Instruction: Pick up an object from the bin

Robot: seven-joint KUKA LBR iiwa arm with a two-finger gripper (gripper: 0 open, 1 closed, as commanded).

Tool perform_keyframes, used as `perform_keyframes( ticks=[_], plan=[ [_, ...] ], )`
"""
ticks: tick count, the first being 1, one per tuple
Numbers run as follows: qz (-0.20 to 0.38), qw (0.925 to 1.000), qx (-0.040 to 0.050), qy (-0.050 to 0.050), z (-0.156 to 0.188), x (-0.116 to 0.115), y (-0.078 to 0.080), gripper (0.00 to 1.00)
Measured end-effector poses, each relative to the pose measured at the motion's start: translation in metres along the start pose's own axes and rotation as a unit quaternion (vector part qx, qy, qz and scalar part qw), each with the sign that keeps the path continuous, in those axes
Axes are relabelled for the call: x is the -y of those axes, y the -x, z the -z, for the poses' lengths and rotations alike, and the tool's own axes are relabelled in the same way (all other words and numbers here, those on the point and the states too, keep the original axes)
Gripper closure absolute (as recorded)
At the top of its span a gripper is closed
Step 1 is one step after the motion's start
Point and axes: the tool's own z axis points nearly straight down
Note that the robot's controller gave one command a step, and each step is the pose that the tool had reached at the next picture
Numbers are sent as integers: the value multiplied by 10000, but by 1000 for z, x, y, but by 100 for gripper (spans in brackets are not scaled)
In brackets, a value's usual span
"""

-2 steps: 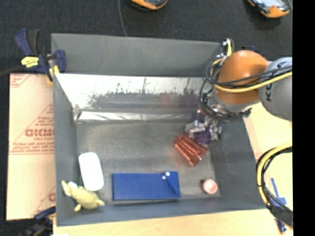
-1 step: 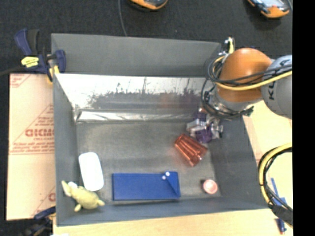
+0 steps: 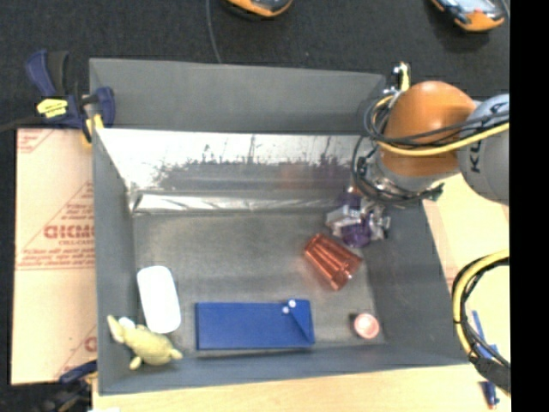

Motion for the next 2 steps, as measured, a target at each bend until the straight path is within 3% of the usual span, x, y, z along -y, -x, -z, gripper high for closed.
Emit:
perform_keyframes(
  ticks=[1, 2],
  plan=[
    [-8, 10000, -1, 22, 16, -1, 0, 100],
    [-21, 10000, 3, 34, 55, 0, 0, 100]
  ],
)
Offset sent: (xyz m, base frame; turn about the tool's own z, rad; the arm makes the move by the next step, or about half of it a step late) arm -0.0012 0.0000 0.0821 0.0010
